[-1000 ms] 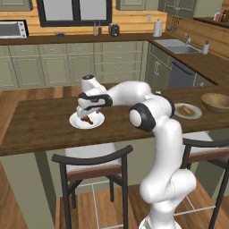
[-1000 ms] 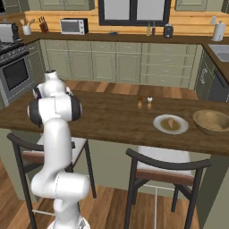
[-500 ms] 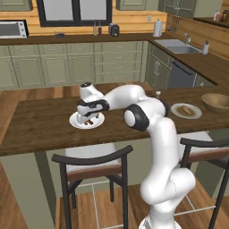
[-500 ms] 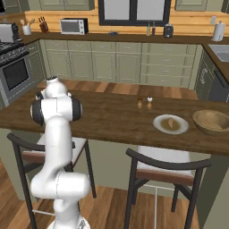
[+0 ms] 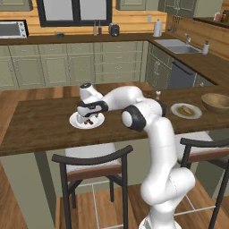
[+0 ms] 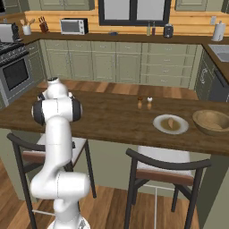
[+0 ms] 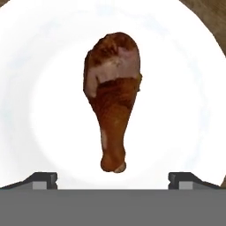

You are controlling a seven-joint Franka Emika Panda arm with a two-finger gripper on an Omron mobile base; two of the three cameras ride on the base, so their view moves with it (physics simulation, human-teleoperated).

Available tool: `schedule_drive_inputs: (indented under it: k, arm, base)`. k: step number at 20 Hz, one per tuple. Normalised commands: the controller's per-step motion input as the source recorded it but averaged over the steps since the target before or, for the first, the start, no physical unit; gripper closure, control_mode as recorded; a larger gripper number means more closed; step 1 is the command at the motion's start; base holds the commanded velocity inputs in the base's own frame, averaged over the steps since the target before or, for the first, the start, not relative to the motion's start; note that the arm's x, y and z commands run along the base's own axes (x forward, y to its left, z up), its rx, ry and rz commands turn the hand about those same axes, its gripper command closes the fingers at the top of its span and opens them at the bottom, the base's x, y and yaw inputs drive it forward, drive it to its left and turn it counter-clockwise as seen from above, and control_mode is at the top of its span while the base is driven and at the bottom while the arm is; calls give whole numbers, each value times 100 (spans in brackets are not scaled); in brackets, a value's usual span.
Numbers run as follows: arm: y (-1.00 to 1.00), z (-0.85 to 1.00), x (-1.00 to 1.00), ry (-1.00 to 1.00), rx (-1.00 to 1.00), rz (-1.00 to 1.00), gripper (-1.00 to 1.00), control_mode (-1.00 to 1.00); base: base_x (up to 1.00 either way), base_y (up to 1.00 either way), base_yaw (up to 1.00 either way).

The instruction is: Pick the chicken drumstick and sweet potato from their plates and place them in the bowl. Then put the bowl in the fridge.

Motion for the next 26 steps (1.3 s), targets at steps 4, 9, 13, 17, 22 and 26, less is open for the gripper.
schedule_drive_inputs:
  k: [4, 9, 13, 17, 22, 26]
  arm:
    - [3, -22, 11, -1, 0, 0, -100, -100]
    - [1, -32, 11, -4, 0, 0, -100, -100]
    - [0, -33, 3, 0, 0, 0, 100, -100]
    - [0, -23, 0, 0, 0, 0, 100, -100]
    - [-4, -10, 0, 0, 0, 0, 100, -100]
    - [-35, 4, -11, 0, 5, -2, 100, -100]
  base:
    - [0, 0, 0]
    - [0, 0, 0]
    - [0, 0, 0]
    - [0, 0, 0]
    - [0, 0, 0]
    - [0, 0, 0]
